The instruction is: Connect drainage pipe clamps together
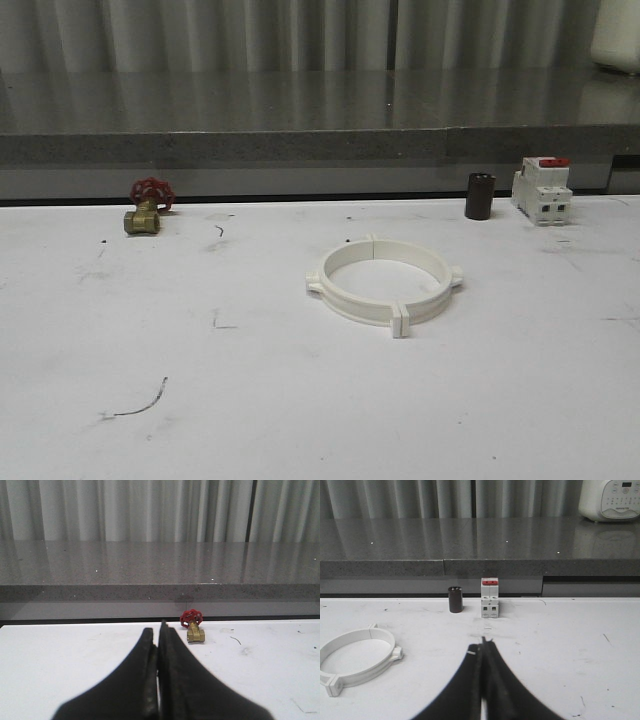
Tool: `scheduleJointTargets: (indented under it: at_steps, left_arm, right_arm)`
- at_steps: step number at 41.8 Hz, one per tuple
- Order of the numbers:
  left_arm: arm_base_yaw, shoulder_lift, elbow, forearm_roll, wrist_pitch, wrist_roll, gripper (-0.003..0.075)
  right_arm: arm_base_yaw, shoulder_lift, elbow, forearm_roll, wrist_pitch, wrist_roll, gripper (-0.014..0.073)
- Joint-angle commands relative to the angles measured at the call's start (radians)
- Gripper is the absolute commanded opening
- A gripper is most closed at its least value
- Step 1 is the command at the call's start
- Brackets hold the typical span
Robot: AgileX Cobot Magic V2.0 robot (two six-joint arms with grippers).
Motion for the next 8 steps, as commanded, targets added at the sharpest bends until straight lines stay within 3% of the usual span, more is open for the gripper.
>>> scheduleJointTargets:
  at_steps: [1,8]
  left_arm:
    - [0.003,-0.010,0.025,0.000,-0.089,-0.009,-0.0020]
    - [0.003,-0.010,0.025,0.000,-0.089,-0.009,-0.0020]
  right_arm:
    - [-0.004,-0.016,-0.005,-0.007,-0.072,0.002,-0.0117]
    - [-0.004,-0.016,-0.005,-0.007,-0.072,0.002,-0.0117]
